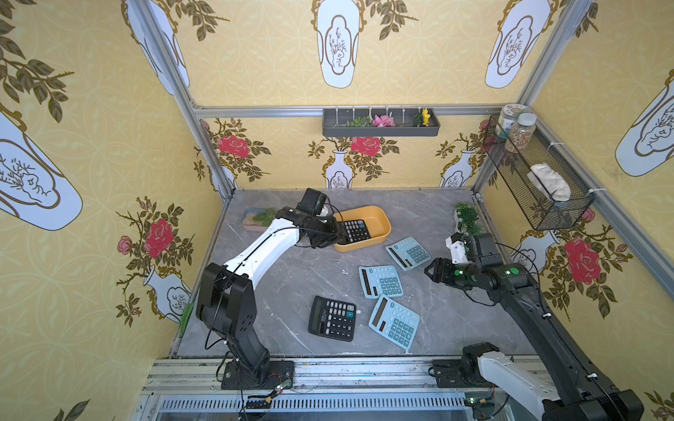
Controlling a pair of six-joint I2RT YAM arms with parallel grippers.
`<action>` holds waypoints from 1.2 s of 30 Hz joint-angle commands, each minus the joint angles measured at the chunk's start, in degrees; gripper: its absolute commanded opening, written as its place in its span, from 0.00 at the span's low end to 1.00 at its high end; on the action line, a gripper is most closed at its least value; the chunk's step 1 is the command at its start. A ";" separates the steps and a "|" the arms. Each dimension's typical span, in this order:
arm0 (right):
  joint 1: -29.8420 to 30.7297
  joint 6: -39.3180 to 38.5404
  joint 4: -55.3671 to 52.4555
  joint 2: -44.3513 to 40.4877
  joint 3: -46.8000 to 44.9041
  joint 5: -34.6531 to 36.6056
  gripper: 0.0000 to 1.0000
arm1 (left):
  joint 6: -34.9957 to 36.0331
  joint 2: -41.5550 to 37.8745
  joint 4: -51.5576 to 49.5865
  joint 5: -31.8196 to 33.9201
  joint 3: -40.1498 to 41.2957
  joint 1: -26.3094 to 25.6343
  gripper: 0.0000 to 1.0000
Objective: Put the calculator in the storage box
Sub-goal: Pick up the calculator at the center of the board.
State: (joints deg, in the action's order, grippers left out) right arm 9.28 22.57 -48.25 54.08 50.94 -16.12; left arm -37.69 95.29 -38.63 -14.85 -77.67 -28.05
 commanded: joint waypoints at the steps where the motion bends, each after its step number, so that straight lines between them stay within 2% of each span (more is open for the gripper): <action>1: -0.01 1.38 -1.14 -1.33 -0.53 0.69 0.67 | -5.48 -0.71 5.50 0.08 4.68 -2.09 0.29; 5: -0.05 1.33 -1.84 -2.22 -1.16 0.61 0.67 | -9.29 -0.04 11.60 -1.14 10.77 -5.25 0.34; 11: -0.05 1.31 -2.02 -3.11 -2.05 0.56 0.68 | -11.61 2.51 15.70 -1.17 13.17 -8.70 0.40; 27: -0.05 1.51 -1.50 -2.82 -2.48 -0.07 0.69 | -15.28 7.86 25.23 -5.14 16.49 -9.99 0.39; 36: -0.05 1.35 -1.33 -2.72 -2.62 -0.18 0.67 | -16.62 9.82 28.68 -6.65 17.82 -10.84 0.34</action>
State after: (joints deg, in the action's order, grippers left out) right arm 9.21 23.97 -50.85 51.35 48.38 -16.29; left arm -53.98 104.44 -12.21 -20.23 -60.25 -38.65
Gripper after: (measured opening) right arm 0.678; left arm 0.347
